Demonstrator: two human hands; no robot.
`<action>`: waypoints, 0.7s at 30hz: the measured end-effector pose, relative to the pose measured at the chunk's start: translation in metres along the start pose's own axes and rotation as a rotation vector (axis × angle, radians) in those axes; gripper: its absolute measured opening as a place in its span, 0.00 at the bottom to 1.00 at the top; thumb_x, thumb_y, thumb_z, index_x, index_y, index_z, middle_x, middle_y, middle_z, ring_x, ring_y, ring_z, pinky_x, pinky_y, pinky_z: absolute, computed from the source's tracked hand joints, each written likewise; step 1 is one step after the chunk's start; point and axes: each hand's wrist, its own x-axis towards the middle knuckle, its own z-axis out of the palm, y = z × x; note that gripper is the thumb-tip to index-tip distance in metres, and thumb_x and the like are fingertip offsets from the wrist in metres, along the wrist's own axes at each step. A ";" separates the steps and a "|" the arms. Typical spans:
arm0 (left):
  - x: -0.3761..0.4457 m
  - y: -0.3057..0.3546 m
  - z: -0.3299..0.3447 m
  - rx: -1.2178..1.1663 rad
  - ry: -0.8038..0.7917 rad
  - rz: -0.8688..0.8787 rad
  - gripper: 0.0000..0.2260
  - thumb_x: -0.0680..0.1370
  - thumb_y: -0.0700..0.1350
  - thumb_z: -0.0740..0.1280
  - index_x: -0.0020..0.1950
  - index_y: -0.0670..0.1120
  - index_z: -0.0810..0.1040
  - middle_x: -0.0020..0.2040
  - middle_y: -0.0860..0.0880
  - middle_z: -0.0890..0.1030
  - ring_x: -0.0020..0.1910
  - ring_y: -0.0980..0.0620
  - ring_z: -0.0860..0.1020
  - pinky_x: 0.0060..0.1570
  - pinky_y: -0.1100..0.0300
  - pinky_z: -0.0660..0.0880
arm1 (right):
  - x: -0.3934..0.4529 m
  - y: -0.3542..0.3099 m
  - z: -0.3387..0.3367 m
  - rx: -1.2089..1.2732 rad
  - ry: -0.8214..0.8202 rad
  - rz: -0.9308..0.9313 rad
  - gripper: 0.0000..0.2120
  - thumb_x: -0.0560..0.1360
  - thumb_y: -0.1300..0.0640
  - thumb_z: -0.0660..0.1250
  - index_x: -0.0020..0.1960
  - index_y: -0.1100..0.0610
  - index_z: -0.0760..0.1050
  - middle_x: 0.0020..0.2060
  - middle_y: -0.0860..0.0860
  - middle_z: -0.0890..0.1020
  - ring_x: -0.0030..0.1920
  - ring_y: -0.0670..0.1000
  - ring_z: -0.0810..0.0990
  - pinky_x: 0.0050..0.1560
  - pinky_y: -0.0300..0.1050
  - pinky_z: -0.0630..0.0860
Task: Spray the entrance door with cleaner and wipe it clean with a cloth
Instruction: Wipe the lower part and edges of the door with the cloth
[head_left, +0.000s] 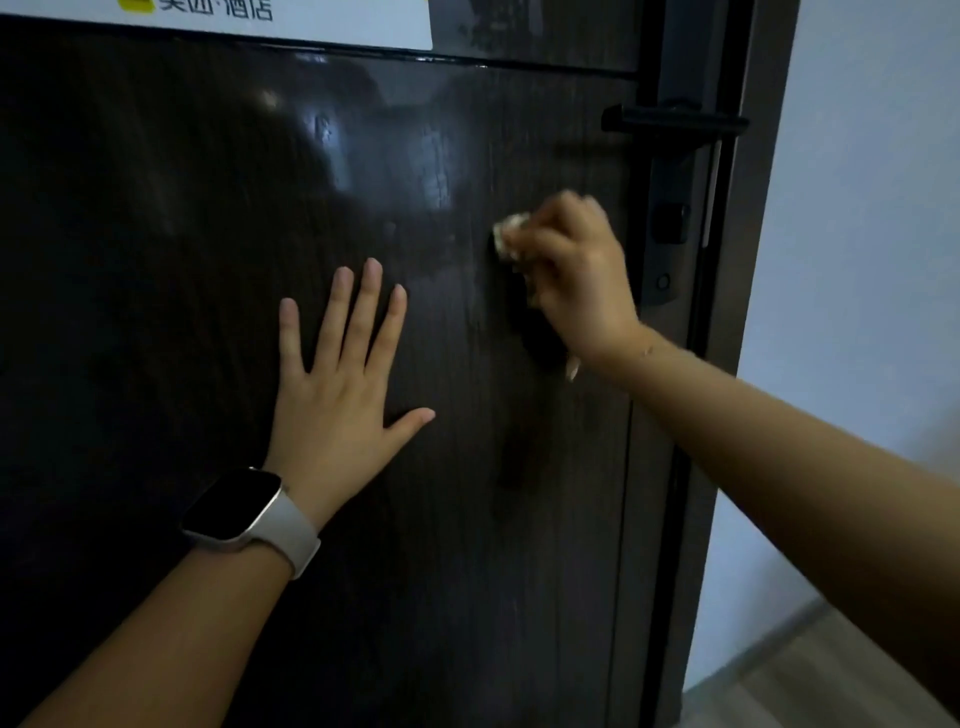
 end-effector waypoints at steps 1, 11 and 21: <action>0.000 0.000 0.001 -0.004 0.007 0.000 0.48 0.70 0.67 0.63 0.80 0.44 0.46 0.79 0.42 0.39 0.78 0.43 0.40 0.71 0.42 0.31 | 0.008 -0.002 0.002 -0.013 0.038 0.045 0.06 0.74 0.67 0.68 0.50 0.63 0.82 0.43 0.60 0.78 0.43 0.59 0.75 0.40 0.45 0.71; 0.001 0.001 -0.003 -0.044 -0.013 -0.019 0.50 0.69 0.65 0.68 0.80 0.44 0.45 0.79 0.43 0.40 0.78 0.44 0.39 0.71 0.43 0.30 | -0.169 -0.019 0.015 0.081 -0.514 -0.180 0.18 0.68 0.65 0.71 0.57 0.57 0.76 0.50 0.52 0.69 0.47 0.54 0.69 0.37 0.41 0.67; -0.007 -0.008 -0.015 -0.123 -0.031 0.019 0.48 0.70 0.58 0.72 0.80 0.47 0.48 0.80 0.44 0.41 0.79 0.46 0.41 0.74 0.45 0.36 | 0.014 -0.026 0.015 0.140 0.217 0.380 0.09 0.73 0.69 0.66 0.49 0.60 0.82 0.44 0.52 0.73 0.47 0.57 0.75 0.46 0.38 0.71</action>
